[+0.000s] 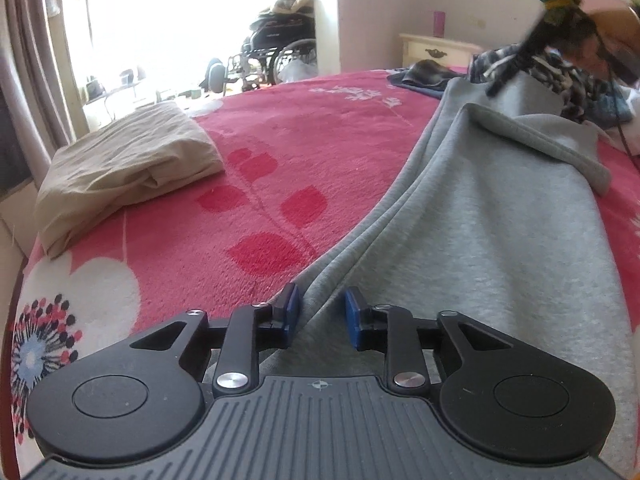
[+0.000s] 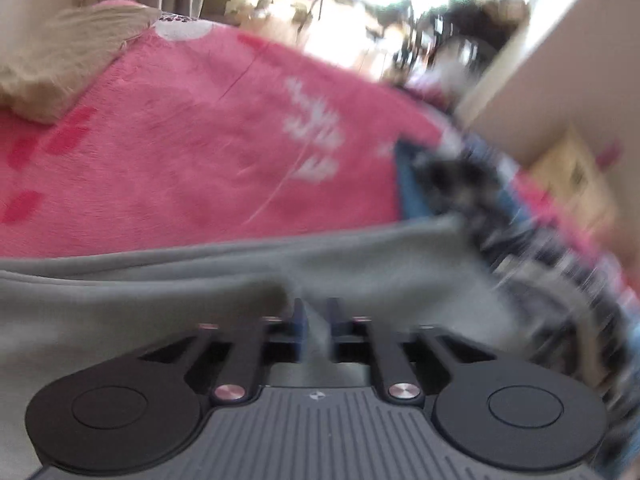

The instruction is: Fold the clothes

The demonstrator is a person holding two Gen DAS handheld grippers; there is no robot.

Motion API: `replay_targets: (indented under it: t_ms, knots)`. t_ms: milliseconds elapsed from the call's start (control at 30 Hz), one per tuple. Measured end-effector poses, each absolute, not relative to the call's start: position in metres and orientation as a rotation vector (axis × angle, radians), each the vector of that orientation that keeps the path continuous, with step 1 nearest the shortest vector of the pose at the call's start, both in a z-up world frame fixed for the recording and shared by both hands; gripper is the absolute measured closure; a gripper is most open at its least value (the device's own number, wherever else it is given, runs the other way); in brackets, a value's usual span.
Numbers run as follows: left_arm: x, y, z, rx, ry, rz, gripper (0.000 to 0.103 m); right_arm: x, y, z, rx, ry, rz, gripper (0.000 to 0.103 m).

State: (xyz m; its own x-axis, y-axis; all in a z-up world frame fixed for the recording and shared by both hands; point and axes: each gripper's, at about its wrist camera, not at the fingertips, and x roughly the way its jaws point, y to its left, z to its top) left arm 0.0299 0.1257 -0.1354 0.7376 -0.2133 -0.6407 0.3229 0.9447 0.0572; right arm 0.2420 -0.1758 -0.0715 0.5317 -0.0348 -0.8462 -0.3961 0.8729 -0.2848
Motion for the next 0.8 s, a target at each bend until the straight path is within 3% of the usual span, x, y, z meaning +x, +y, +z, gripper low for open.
replay_targets:
  t_ms: [167,267,333,600,800]
  knots:
    - [0.031,0.127,-0.136,0.147,0.683,-0.287,0.076,0.215,-0.182,-0.107,-0.446,1.077,0.200,0.062]
    - [0.031,0.127,-0.136,0.143,0.684,-0.284,0.076,0.209,-0.188,-0.130,-0.493,1.081,0.148,0.065]
    - [0.030,0.126,-0.135,0.146,0.683,-0.281,0.076,0.209,-0.189,-0.128,-0.526,1.051,0.124,0.100]
    - [0.031,0.125,-0.136,0.145,0.692,-0.289,0.070,0.215,-0.187,-0.075,-0.809,0.820,0.031,0.099]
    - [0.032,0.126,-0.135,0.134,0.694,-0.278,0.069,0.246,-0.190,-0.056,-0.900,0.796,0.038,0.099]
